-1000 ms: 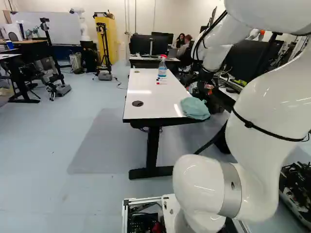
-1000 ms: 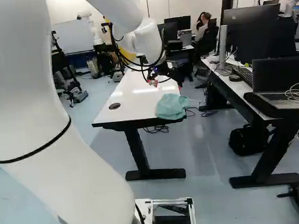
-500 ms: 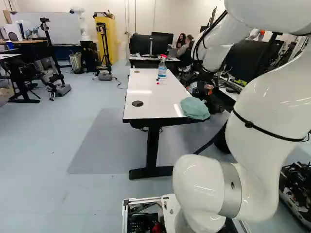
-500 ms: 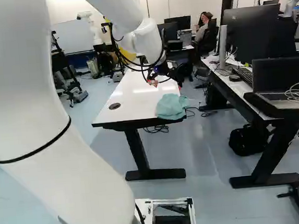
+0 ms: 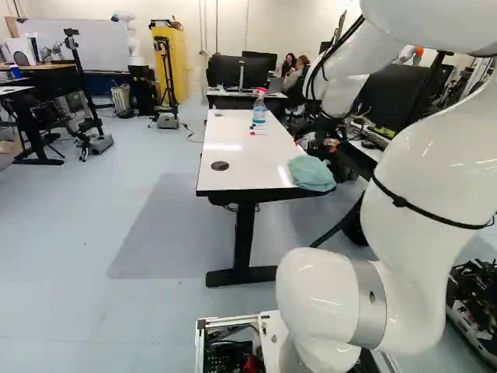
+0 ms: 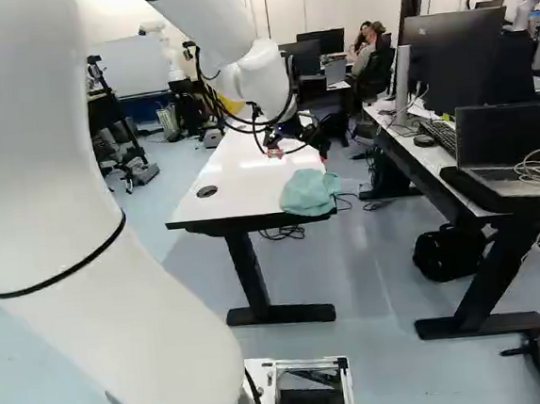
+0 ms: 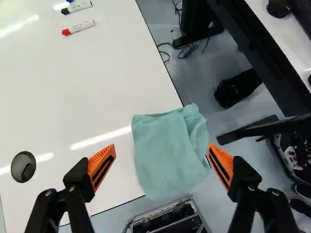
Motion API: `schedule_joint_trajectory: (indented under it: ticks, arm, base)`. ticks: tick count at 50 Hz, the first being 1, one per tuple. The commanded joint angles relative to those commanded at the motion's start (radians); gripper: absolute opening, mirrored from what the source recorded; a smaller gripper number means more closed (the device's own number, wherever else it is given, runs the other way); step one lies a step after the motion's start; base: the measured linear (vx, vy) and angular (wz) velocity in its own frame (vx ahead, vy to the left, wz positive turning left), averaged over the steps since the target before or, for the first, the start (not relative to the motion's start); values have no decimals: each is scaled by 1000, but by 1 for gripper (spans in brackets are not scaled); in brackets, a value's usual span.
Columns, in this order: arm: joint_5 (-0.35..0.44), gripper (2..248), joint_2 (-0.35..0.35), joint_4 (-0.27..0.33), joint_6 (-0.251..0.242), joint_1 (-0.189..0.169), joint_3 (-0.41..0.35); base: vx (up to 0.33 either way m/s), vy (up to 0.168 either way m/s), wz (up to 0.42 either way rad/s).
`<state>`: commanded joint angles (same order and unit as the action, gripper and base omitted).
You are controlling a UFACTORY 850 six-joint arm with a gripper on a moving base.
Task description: Clean the table with the green towel
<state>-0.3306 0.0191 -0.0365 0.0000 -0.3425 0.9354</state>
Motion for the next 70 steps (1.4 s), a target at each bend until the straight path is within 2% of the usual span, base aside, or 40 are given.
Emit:
schedule_joint_trajectory:
  ticks: [15, 35, 53, 70]
  arm:
    - [71, 247, -18, 2, 0, 20, -50]
    - [206, 247, -51, 6, 0, 59, -145]
    - [367, 247, -91, 11, 0, 104, -258]
    - [550, 247, -136, 17, 0, 157, -388]
  base:
    - [0, 0, 0]
    - [0, 0, 0]
    - [0, 0, 0]
    - [0, 0, 0]
